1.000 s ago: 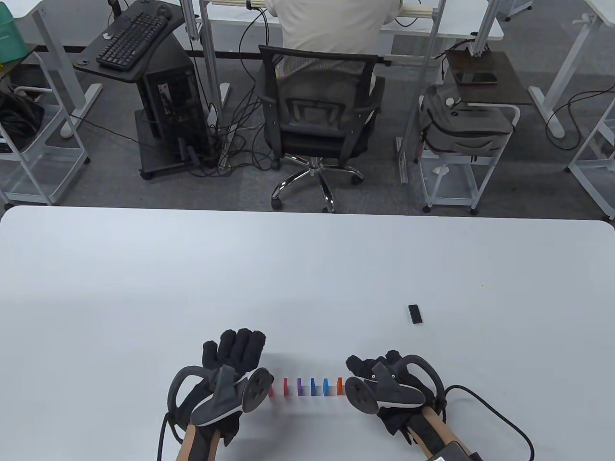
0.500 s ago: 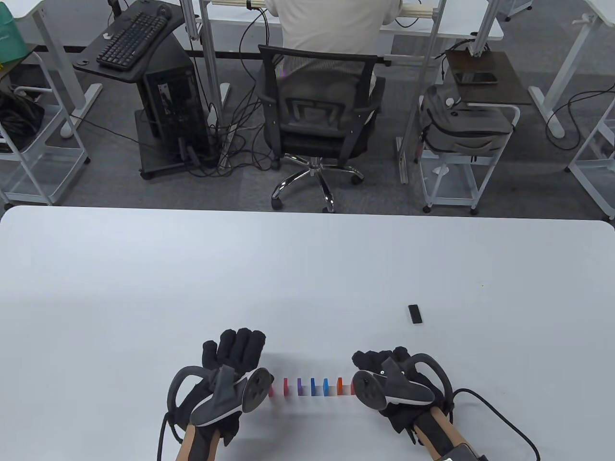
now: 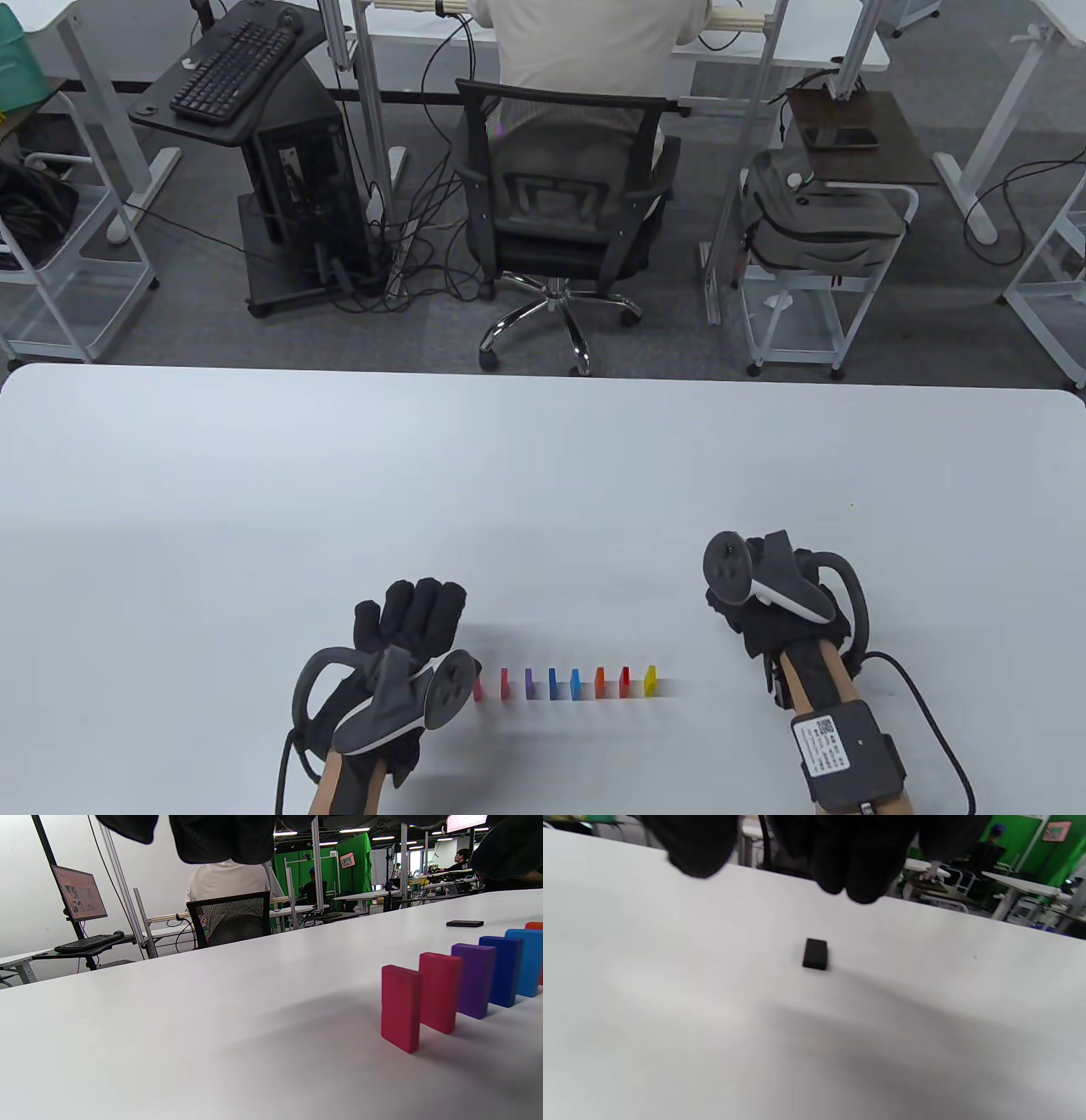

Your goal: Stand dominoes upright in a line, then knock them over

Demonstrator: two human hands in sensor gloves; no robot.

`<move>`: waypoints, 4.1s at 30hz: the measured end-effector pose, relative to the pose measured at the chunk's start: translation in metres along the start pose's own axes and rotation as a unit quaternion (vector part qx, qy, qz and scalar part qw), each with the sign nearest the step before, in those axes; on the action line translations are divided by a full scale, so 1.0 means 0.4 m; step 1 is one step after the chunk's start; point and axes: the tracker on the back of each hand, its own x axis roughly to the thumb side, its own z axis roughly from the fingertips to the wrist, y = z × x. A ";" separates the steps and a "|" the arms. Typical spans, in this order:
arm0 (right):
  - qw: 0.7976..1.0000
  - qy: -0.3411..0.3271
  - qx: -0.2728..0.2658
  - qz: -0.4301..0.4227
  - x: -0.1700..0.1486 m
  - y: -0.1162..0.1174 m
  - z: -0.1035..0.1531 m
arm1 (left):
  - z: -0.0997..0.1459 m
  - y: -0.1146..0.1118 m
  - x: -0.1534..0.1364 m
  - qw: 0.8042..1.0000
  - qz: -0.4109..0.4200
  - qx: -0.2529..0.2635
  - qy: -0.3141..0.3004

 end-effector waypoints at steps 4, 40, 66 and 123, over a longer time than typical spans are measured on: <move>0.996 0.072 0.044 0.007 -0.011 0.026 -0.101 | -0.004 -0.006 -0.002 1.000 -0.004 -0.008 0.003; 0.986 0.150 0.052 0.042 0.015 0.075 -0.206 | -0.004 0.000 -0.005 0.999 -0.032 -0.018 0.014; 0.977 -0.172 -0.118 0.045 0.169 0.060 0.242 | 0.005 0.012 0.003 0.999 -0.037 0.012 0.006; 0.984 -0.167 -0.026 0.055 0.153 0.106 0.226 | 0.006 0.012 0.012 0.999 -0.047 -0.004 0.001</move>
